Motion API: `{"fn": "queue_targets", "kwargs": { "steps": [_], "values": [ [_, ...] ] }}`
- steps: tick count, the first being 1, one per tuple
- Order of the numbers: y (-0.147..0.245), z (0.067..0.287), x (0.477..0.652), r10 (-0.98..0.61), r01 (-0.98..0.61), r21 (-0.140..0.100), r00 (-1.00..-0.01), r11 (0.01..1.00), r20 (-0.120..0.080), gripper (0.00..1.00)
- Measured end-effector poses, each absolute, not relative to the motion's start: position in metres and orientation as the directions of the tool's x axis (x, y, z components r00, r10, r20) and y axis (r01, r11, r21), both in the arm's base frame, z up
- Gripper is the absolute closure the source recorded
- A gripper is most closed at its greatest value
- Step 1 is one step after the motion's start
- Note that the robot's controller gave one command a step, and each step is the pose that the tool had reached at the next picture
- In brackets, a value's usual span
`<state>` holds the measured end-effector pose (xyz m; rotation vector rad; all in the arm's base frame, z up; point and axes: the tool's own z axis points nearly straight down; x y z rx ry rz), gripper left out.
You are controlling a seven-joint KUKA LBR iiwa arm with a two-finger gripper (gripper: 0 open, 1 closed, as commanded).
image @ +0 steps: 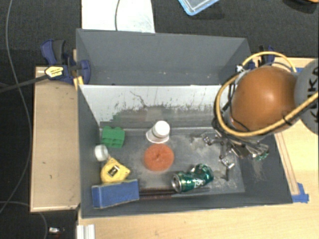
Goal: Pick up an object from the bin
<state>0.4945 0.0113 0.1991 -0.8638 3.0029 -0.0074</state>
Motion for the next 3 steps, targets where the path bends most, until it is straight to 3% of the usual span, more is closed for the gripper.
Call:
{"fn": "queue_targets", "kwargs": {
  "steps": [1,2,3],
  "values": [
    [0.004,0.154,0.497,-0.72,-0.72,-0.014,-0.694,0.694,-0.015,0.0],
    [0.017,0.129,0.489,-0.754,-0.754,-0.007,-0.656,0.656,-0.008,0.0],
    [0.018,0.111,0.488,-0.551,-0.551,-0.005,-0.835,0.835,-0.009,0.0]
  ]
}}
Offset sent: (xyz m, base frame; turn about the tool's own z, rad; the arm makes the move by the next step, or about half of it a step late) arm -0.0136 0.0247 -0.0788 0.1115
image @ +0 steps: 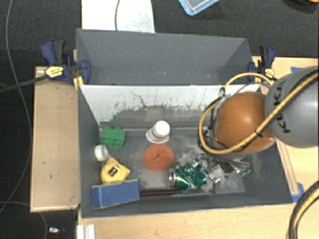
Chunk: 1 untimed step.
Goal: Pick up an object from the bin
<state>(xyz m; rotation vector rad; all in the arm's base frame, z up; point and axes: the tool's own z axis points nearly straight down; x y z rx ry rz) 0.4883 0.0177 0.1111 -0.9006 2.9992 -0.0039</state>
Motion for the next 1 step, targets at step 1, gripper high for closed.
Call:
{"fn": "queue_targets", "kwargs": {
  "steps": [1],
  "values": [
    [0.011,0.0816,0.4906,-0.874,-0.874,-0.012,-0.486,0.486,-0.009,1.0]
  ]
}}
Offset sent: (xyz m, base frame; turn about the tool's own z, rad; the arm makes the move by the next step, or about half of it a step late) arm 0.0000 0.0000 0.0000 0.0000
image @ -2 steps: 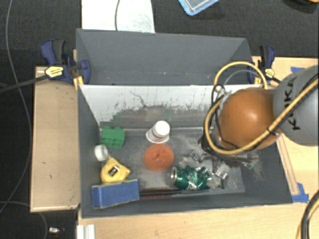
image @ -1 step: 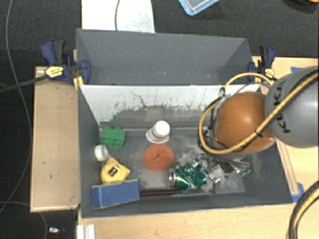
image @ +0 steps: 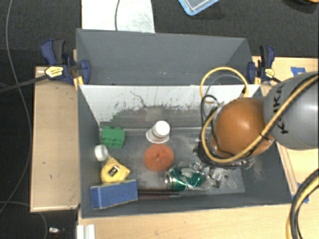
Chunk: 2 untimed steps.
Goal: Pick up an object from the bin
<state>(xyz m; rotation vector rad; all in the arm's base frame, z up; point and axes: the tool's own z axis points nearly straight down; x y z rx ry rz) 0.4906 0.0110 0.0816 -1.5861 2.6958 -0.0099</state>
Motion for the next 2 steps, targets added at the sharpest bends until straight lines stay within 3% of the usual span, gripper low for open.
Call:
{"fn": "queue_targets", "kwargs": {
  "steps": [2],
  "values": [
    [0.0116,0.0822,0.4902,-0.871,-0.871,-0.011,-0.49,0.49,-0.009,1.0]
  ]
}}
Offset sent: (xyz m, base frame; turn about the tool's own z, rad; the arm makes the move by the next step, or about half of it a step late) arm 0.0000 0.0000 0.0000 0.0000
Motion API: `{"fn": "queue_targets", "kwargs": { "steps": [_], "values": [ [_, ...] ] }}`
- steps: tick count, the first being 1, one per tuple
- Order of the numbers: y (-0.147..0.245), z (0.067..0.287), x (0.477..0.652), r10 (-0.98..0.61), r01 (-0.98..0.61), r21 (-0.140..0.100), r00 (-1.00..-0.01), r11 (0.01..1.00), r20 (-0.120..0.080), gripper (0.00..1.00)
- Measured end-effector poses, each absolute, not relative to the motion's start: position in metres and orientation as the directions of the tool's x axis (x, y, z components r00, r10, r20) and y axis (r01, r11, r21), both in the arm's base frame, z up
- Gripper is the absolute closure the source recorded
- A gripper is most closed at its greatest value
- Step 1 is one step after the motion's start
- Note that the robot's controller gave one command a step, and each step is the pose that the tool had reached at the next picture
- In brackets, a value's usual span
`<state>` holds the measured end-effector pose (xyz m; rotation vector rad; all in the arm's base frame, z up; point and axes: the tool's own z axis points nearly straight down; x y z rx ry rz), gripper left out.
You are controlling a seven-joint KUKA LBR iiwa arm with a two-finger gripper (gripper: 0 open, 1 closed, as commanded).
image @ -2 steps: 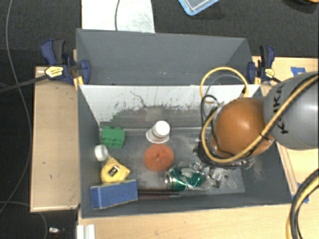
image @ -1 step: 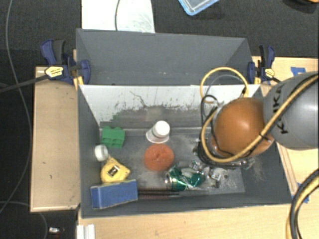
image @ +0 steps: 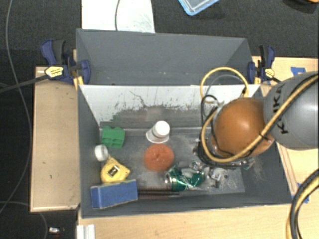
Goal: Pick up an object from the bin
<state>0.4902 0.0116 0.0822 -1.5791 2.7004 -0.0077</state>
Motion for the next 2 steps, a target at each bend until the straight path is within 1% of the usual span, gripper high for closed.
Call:
{"fn": "queue_targets", "kwargs": {
  "steps": [1,2],
  "values": [
    [0.01,0.151,0.485,-0.876,-0.876,-0.009,-0.483,0.483,-0.011,1.0],
    [0.003,0.241,0.491,-0.891,-0.891,-0.012,-0.454,0.454,-0.012,1.0]
  ]
}}
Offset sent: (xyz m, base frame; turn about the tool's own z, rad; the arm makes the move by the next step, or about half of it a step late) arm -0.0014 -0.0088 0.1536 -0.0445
